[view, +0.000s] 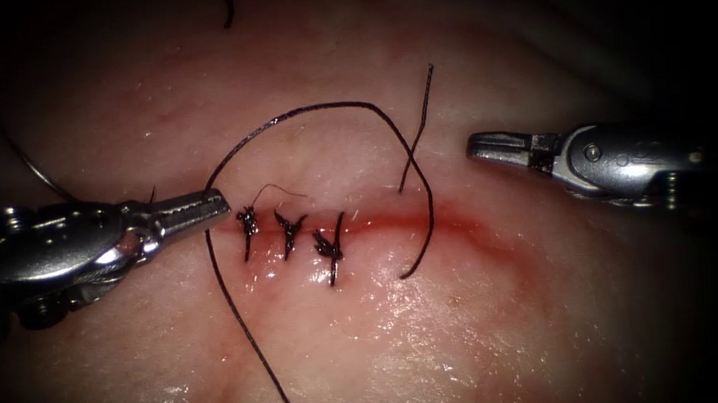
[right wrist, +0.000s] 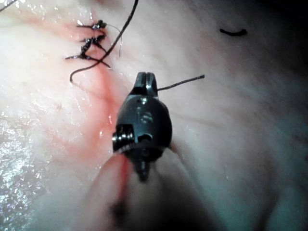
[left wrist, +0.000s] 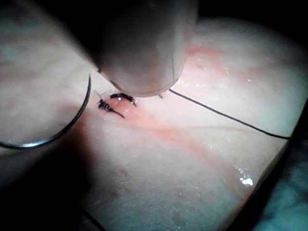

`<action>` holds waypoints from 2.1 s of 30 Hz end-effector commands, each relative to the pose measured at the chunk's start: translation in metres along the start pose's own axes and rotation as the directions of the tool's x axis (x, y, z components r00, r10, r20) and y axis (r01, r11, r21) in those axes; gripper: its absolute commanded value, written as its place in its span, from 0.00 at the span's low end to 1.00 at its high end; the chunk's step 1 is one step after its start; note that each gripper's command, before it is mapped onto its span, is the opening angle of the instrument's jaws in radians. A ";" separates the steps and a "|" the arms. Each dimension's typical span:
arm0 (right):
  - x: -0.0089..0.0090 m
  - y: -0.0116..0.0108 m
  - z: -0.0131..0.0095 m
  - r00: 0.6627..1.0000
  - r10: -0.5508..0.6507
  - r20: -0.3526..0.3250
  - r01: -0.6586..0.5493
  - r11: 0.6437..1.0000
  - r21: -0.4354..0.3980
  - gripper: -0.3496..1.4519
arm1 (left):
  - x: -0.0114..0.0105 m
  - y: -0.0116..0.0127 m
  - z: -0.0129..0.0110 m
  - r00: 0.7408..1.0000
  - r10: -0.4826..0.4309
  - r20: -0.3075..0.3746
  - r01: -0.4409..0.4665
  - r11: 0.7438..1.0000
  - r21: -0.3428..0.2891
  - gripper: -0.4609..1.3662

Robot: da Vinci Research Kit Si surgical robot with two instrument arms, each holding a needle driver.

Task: Wound Closure
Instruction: Loop the suture two times around the right gripper counter-clockwise

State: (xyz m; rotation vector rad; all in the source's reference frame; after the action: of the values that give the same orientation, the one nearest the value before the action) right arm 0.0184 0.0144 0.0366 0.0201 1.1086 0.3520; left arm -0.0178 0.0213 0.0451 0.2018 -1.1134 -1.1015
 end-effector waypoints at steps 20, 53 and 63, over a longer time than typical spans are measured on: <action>0.0004 0.0006 0.0001 1.000 0.006 0.003 -0.006 1.000 -0.005 0.00 | 0.0000 -0.0003 -0.0002 0.951 -0.305 -0.052 0.304 0.952 -0.016 0.06; 0.0013 0.0032 0.0011 0.995 0.101 0.011 -0.102 0.995 0.006 0.00 | 0.0014 -0.0008 0.0002 -0.457 -0.855 -0.246 0.887 -0.417 -0.198 0.06; 0.0004 0.0045 0.0023 0.994 0.095 0.056 -0.100 0.992 0.080 0.00 | 0.0028 -0.0015 -0.0003 -0.701 -0.666 -0.254 0.713 -0.663 -0.229 0.06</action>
State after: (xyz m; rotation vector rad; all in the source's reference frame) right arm 0.0194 0.0194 0.0384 0.1623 1.0726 0.3881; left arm -0.0185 0.0184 0.0457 2.1109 -0.1183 -2.6374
